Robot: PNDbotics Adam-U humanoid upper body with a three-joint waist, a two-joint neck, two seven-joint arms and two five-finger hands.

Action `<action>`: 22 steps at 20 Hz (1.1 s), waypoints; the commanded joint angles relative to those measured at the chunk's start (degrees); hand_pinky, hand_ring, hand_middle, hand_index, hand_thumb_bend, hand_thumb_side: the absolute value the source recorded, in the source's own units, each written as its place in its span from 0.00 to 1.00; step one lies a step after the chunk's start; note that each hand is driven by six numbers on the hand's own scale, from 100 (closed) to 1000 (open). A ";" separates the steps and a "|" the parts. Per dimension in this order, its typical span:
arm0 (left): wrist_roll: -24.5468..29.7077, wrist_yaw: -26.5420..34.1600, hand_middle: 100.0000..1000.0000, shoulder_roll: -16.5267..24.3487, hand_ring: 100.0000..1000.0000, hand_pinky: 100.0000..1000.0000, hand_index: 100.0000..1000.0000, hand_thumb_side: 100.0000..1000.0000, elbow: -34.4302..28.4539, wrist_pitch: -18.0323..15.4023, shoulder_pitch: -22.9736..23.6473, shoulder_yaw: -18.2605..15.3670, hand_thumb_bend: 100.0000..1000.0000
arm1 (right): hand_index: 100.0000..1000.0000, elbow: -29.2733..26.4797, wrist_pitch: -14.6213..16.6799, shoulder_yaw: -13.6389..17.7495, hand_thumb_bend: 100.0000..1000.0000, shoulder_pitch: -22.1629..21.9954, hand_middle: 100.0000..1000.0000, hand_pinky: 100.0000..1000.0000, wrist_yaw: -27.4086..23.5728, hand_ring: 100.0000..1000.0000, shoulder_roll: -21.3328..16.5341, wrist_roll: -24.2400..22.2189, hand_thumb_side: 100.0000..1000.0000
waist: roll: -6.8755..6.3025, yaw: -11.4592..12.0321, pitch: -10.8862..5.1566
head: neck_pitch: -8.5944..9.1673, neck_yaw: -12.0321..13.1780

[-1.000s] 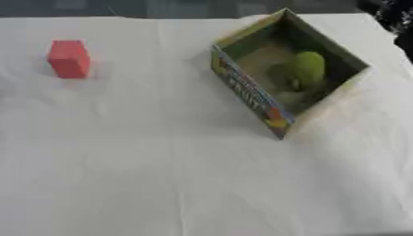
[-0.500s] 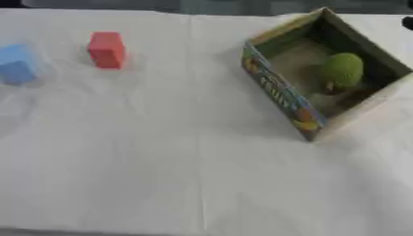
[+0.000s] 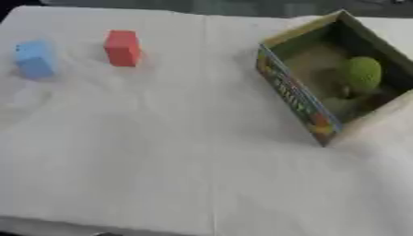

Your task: Pick up the objects with one hand, pass them to the other hand, and then place them into the box on the other side of the table.

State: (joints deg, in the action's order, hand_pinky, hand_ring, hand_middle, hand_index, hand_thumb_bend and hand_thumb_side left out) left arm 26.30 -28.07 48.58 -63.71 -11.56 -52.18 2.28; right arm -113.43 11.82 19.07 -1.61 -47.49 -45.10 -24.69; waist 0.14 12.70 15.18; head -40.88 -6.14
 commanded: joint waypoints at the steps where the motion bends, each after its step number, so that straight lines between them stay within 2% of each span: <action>1: 4.34 -5.13 0.74 0.68 0.79 0.80 0.82 0.28 5.36 -3.14 -4.24 1.36 0.59 | 1.00 -1.16 0.29 0.92 0.00 0.10 1.00 1.00 0.74 1.00 -0.99 0.07 0.50 | 0.10 -0.30 -0.82 | 0.92 0.12; 5: 7.95 -14.23 0.75 -1.34 0.80 0.82 0.82 0.00 12.90 -7.85 -9.21 3.56 0.59 | 1.00 -1.16 1.08 0.97 0.00 -0.23 1.00 1.00 1.05 1.00 -1.18 0.11 0.50 | 0.30 -1.08 -0.62 | 1.34 -0.47; 6: 8.09 -16.35 0.76 -2.03 0.81 0.83 0.82 0.00 14.58 -8.51 -10.28 3.69 0.61 | 1.00 -1.16 1.21 1.08 0.00 -0.37 1.00 1.00 1.21 1.00 -1.13 0.29 0.50 | 0.37 -1.19 -0.56 | 1.43 -0.50; 7: 8.09 -18.86 0.77 -2.77 0.81 0.84 0.86 0.03 16.23 -8.95 -11.31 3.93 0.65 | 1.00 -1.16 1.21 1.17 0.00 -0.40 1.00 1.00 1.22 1.00 -1.05 0.57 0.50 | 0.45 -1.33 -0.48 | 1.53 -0.40; 9: 7.86 -23.78 0.76 -4.40 0.81 0.84 0.85 0.12 19.23 -9.96 -13.11 4.10 0.71 | 1.00 -1.16 1.06 1.43 0.00 -0.16 1.00 1.00 0.82 1.00 -1.02 1.16 0.50 | 0.65 -1.52 -0.30 | 1.55 -0.14; 12: 6.33 -29.39 0.76 -6.58 0.83 0.86 0.83 0.04 23.01 -10.11 -15.28 3.05 0.73 | 1.00 -1.16 0.91 1.78 0.00 0.41 1.00 1.00 -0.33 1.00 -1.12 1.77 0.50 | 1.00 -1.62 -0.07 | 1.56 0.45; 13: 5.60 -31.53 0.76 -7.26 0.83 0.86 0.83 0.00 24.36 -9.55 -15.95 2.51 0.72 | 1.00 -1.16 0.83 1.76 0.00 0.59 1.00 1.00 -0.56 1.00 -1.16 1.76 0.50 | 1.12 -1.66 0.03 | 1.66 0.82; 17: 1.63 -36.63 0.75 -9.10 0.82 0.85 0.82 0.00 28.18 -6.62 -17.69 -0.70 0.62 | 1.00 -1.16 0.41 1.50 0.00 0.67 1.00 1.00 0.40 1.00 -0.64 1.22 0.50 | 1.43 -1.88 0.57 | 2.21 1.87; 20: 0.44 -37.06 0.75 -9.57 0.82 0.84 0.81 0.00 29.99 -5.07 -18.03 -2.67 0.57 | 1.00 -1.16 -0.05 1.45 0.00 0.66 1.00 1.00 1.35 1.00 -0.05 1.38 0.50 | 1.54 -1.97 0.88 | 2.52 2.16; 22: 0.52 -36.41 0.75 -9.55 0.82 0.84 0.81 0.00 30.44 -4.38 -17.96 -3.45 0.57 | 1.00 -1.16 -0.16 1.39 0.00 0.68 1.00 1.00 1.80 1.00 0.18 1.36 0.50 | 1.59 -2.02 1.01 | 2.64 2.12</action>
State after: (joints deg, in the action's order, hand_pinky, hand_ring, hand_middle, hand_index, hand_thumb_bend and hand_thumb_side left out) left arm 27.11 -64.51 37.83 -33.13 -16.53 -68.63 -0.11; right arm -113.44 11.81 19.77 -1.24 -46.14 -43.83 -23.39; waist 1.06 10.67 16.32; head -39.11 -4.15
